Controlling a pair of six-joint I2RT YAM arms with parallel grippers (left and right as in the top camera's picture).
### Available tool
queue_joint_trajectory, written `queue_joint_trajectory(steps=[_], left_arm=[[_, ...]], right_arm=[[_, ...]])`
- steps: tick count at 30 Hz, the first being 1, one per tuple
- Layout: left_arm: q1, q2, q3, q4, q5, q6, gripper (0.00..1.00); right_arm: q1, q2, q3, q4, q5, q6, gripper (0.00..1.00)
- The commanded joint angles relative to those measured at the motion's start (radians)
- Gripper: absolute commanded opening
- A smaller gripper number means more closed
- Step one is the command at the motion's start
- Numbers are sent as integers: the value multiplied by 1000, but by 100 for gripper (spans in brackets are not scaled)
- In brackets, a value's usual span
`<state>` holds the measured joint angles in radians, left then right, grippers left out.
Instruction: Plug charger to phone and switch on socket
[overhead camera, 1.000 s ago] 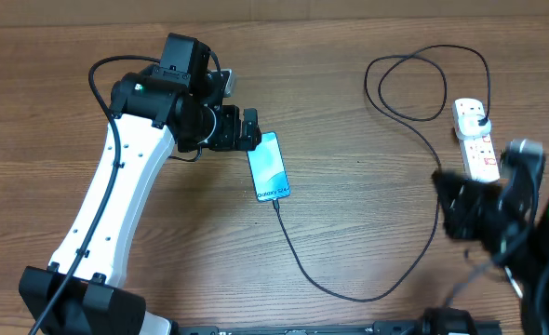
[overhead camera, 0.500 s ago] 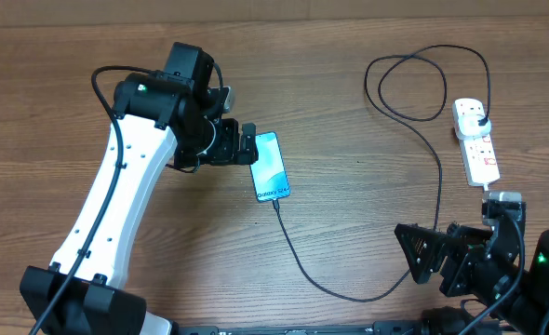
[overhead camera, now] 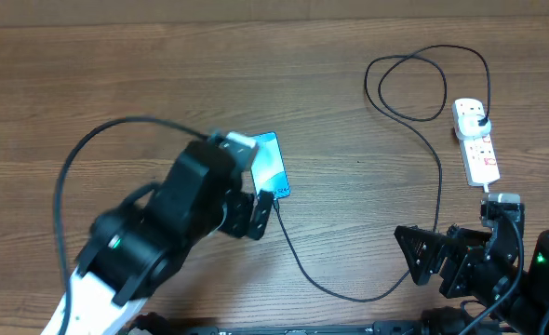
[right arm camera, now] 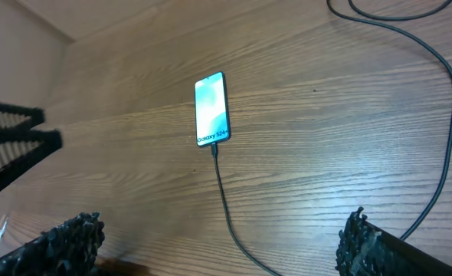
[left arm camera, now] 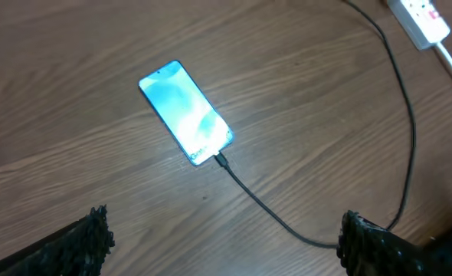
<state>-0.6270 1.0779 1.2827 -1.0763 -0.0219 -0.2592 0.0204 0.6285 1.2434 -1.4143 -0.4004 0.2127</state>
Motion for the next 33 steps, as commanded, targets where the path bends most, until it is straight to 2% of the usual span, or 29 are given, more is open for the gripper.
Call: queue_joint_trajectory(steps=[1,13,15,19,22,29,33], left_arm=[[0,-33,-37,-5,-38,-10,100],[-1,22,-37,-17,-39,-8,100],[1,28,-38,-29,-83,12,100],[68,-15,-40,-29,-120,15,100],[230,-101,-57,-2,-45,13,100],[817,-443,-287,201,256,27,100],[996,-544,-383,236,389,78,100]], right_arm=[[5,1,1,4,6,-5,100],[5,1,1,4,6,-5,100],[5,1,1,4,6,-5,100],[5,1,1,4,6,-5,100],[5,1,1,4,6,-5,100],[5,1,1,4,6,-5,100],[5,1,1,4,6,-5,100]])
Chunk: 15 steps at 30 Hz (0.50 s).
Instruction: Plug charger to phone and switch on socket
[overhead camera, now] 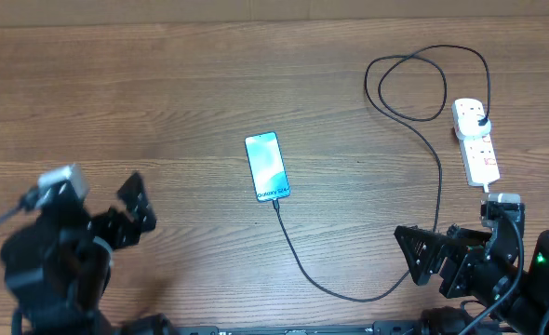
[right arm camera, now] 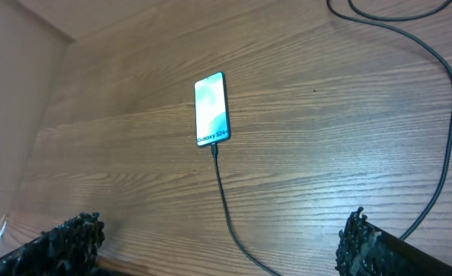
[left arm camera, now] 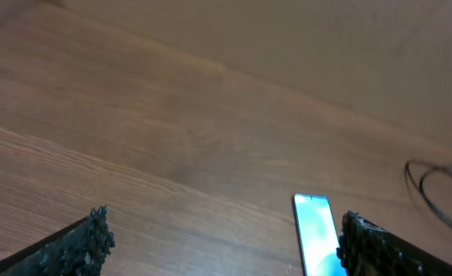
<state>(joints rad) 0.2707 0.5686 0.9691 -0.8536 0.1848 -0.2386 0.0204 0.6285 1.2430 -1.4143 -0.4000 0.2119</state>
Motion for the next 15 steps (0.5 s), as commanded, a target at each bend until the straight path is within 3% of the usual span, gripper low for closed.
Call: queue_joint_trajectory(steps=[1,6,15], left_arm=[[113,-36,-78,13,203,60,99],[156,-37,-164,44,287,60,100],[87,-204,-506,301,311,-6,100]], right_arm=[[5,1,1,4,6,-4,100],[5,1,1,4,6,-4,100],[5,1,1,4,6,-4,100]])
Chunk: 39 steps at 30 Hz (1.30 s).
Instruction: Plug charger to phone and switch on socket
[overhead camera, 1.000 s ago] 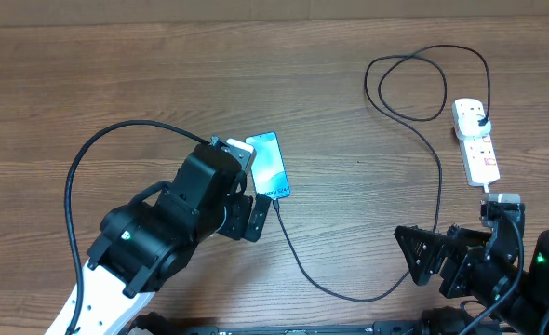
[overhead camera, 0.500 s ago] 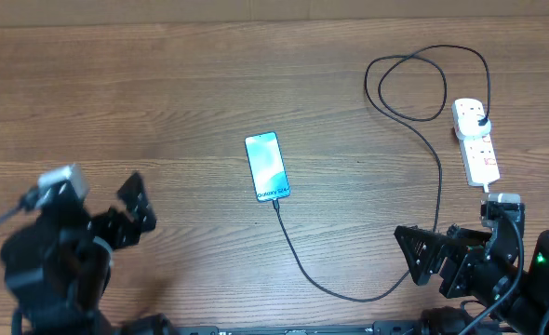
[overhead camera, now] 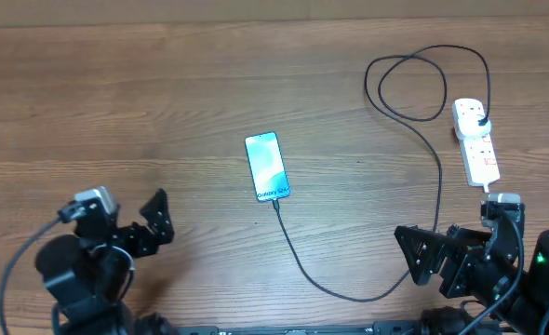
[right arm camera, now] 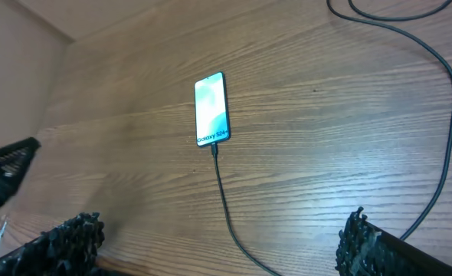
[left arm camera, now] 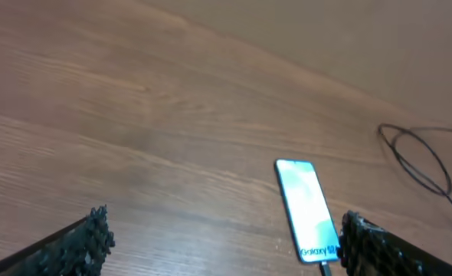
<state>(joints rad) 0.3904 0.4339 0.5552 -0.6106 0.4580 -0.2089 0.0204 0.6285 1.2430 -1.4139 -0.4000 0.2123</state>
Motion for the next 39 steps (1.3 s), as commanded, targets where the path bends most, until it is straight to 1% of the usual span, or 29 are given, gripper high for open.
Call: queue_joint_trajectory(steps=[1,6,8,11,14,19,23,26,28,29,37,39], left_arm=[[-55,-112,-161,130,37,-61,100],[-105,-233,-334,309,5,-144,100],[-126,-277,-387,355,-32,-191,100],[-159,-332,-458,409,-107,-292,100],[-193,-374,-507,454,-167,-343,100],[-229,-405,-512,464,-249,-315,100],[-245,-431,-513,465,-298,-216,100],[-249,-431,-514,462,-329,-182,100],[-249,-431,-514,461,-328,-147,100],[-249,-431,-514,460,-327,-93,100],[-249,-431,-514,460,-327,35,100],[-249,-431,-514,461,-327,44,100]], right_arm=[[5,1,1,4,6,-5,100],[5,1,1,4,6,-5,100],[5,1,1,4,6,-5,100],[5,1,1,4,6,-5,100],[5,1,1,4,6,-5,100],[5,1,1,4,6,-5,100],[5,1,1,4,6,-5,100],[5,1,1,4,6,-5,100],[5,1,1,4,6,-5,100],[5,1,1,4,6,-5,100],[5,1,1,4,6,-5,100],[5,1,1,4,6,-5,100]])
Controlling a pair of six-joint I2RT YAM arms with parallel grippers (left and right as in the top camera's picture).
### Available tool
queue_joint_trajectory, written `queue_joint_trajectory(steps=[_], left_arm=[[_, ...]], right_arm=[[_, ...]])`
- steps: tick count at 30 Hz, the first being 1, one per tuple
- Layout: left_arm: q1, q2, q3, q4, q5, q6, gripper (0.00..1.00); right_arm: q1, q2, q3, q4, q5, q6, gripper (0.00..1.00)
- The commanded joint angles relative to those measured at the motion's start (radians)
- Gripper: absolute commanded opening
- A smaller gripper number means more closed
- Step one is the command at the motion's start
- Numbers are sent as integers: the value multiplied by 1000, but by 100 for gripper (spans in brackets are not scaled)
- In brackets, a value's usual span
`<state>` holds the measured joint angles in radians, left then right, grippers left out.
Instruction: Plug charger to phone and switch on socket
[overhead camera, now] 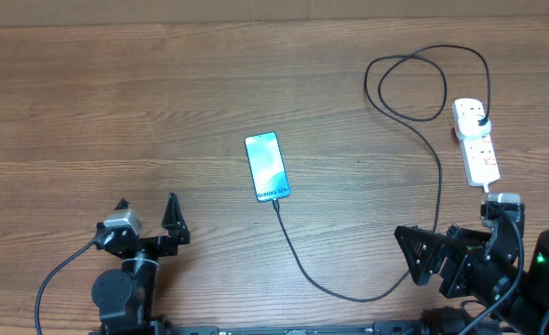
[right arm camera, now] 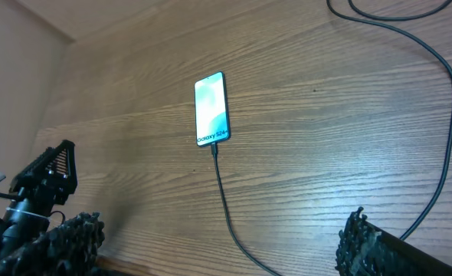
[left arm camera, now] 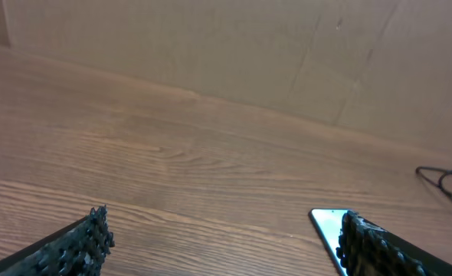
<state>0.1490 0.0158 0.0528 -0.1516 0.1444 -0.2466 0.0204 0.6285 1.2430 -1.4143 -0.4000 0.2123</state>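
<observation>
The phone (overhead camera: 268, 167) lies face up mid-table with its screen lit, also in the right wrist view (right arm camera: 212, 109); its corner shows in the left wrist view (left arm camera: 325, 222). The black charger cable (overhead camera: 298, 256) is plugged into its near end and runs in loops to the white power strip (overhead camera: 476, 141) at the right. My left gripper (overhead camera: 147, 212) stands open at the front left, far from the phone, nothing between its fingers (left arm camera: 96, 230). My right gripper (overhead camera: 407, 256) is open and empty at the front right, the cable passing under it (right arm camera: 224, 199).
The cable's slack makes a loop (overhead camera: 414, 84) at the back right, beside the strip. A cardboard wall (left arm camera: 287, 54) closes the table's far edge. Bare wooden table (overhead camera: 116, 112) stretches left of the phone.
My left arm has drawn further back to the front edge and its gripper now points toward the far wall. Phone, cable, strip and right arm have not moved.
My left gripper was open just beside the phone's near end where the cable enters. Then it was away at the front left, then lower still, and now folded at the front edge. The phone stayed lit with the cable in throughout; the right arm never moved.
</observation>
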Motion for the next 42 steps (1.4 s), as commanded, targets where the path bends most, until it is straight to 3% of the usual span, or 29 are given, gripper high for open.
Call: queue_joint_trajectory(steps=[1,34,39,42], left_arm=[[-7,-13,-11,2,-13,89,100],[-6,-12,-11,3,-14,120,100],[-6,-12,-11,3,-14,120,100],[-6,-12,-11,3,-14,120,100]], right_arm=[[5,1,1,4,6,-5,100],[5,1,1,-21,10,-5,100],[5,1,-10,51,54,-11,100],[8,-16,-98,195,66,-136,100]])
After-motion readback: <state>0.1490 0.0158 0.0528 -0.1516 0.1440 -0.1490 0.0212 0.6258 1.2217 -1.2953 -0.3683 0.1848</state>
